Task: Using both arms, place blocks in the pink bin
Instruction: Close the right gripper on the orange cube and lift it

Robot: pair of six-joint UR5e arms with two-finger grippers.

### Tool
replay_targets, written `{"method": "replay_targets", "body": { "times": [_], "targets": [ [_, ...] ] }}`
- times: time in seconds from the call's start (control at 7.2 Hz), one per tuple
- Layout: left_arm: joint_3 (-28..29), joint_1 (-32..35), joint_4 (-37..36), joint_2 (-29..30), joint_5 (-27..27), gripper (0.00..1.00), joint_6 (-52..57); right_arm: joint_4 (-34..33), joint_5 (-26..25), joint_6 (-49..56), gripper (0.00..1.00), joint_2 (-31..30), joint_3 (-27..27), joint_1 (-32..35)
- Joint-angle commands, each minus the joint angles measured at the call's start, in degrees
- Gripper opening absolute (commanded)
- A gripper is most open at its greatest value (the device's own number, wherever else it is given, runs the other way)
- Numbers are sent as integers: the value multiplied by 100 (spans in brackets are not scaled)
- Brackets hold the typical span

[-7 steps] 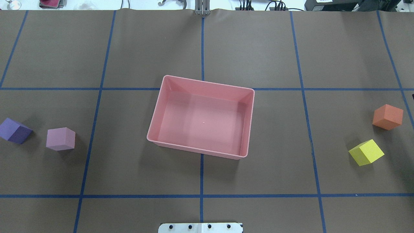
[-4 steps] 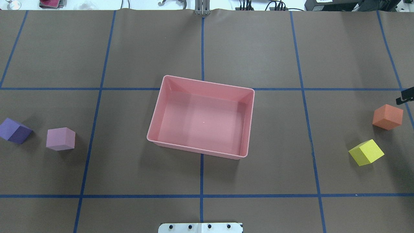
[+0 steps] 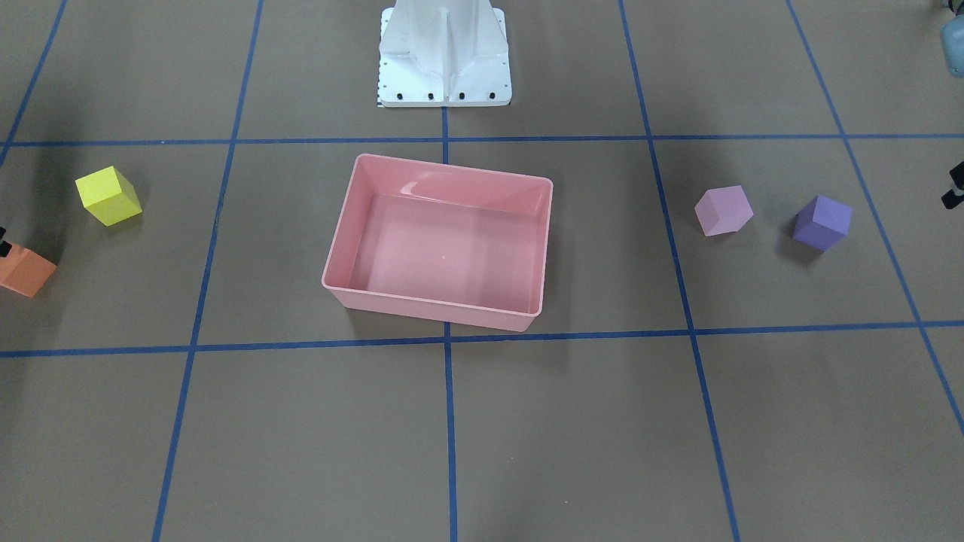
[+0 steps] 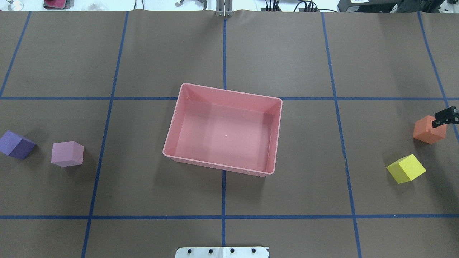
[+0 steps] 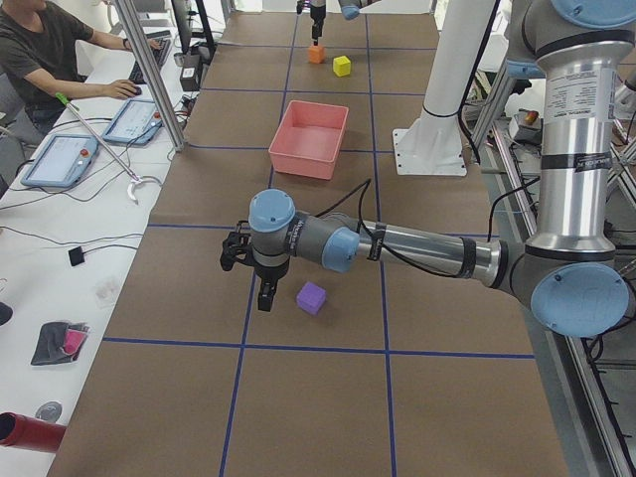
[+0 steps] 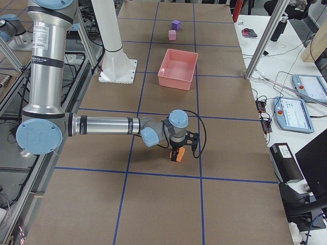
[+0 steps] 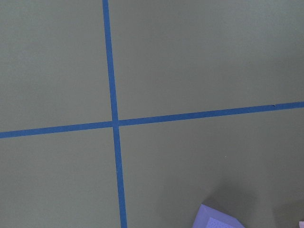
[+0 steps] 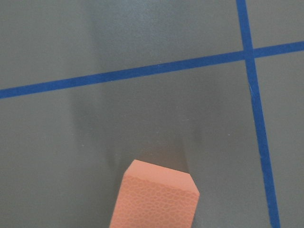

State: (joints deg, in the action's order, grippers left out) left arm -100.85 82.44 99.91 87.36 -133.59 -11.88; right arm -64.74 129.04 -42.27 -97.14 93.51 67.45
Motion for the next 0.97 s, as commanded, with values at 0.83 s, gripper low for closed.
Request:
{"method": "replay_targets", "body": {
  "times": [0.83],
  "targets": [
    [4, 0, 2, 0, 18, 100, 28, 41, -231, -704, 98, 143, -324, -346]
  ]
}}
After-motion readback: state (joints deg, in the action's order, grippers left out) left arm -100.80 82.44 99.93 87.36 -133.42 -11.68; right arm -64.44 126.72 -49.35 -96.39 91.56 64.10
